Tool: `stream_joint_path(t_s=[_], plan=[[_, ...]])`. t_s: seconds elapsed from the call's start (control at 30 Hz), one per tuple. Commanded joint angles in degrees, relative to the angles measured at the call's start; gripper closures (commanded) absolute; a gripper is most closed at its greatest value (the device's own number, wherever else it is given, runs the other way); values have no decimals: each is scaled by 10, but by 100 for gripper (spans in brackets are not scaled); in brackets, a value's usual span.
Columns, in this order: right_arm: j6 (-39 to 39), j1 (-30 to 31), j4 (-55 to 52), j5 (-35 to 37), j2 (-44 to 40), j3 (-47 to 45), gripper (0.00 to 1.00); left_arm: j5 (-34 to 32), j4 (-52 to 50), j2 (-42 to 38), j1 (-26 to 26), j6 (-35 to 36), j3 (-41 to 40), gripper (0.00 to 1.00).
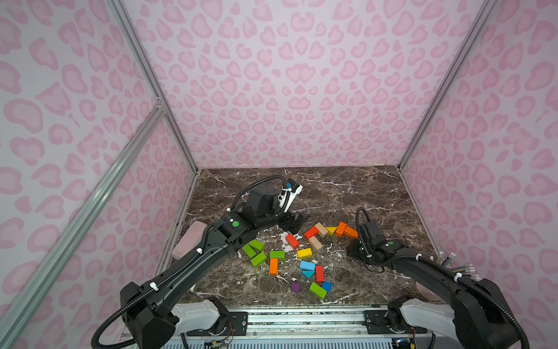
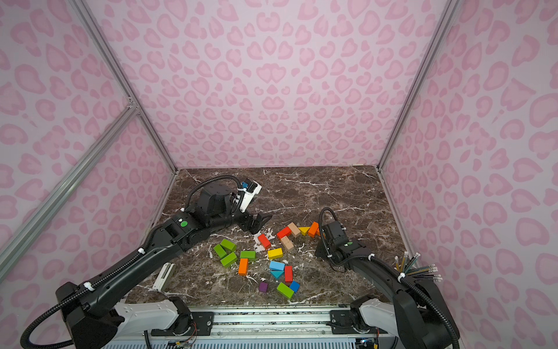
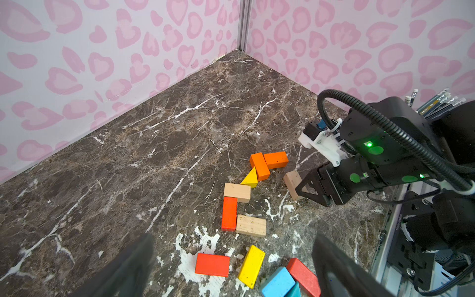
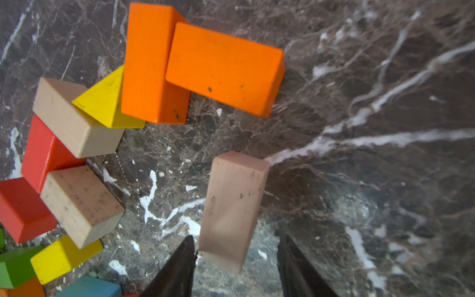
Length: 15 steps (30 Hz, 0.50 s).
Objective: Assemble a heart with building blocks
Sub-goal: Assemble the building block at the center of the board.
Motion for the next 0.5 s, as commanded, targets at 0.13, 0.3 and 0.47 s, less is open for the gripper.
stream_joint_path(t_s=[0.13, 0.3, 0.47], plan=[[-49, 2, -28, -19, 0, -3, 51, -2, 18, -1, 0, 4, 2, 1], [-61, 2, -33, -3, 18, 7, 56, -2, 18, 0, 1, 4, 1, 1], [-77, 1, -36, 13, 44, 28, 57, -1, 17, 1, 1, 5, 1, 1]])
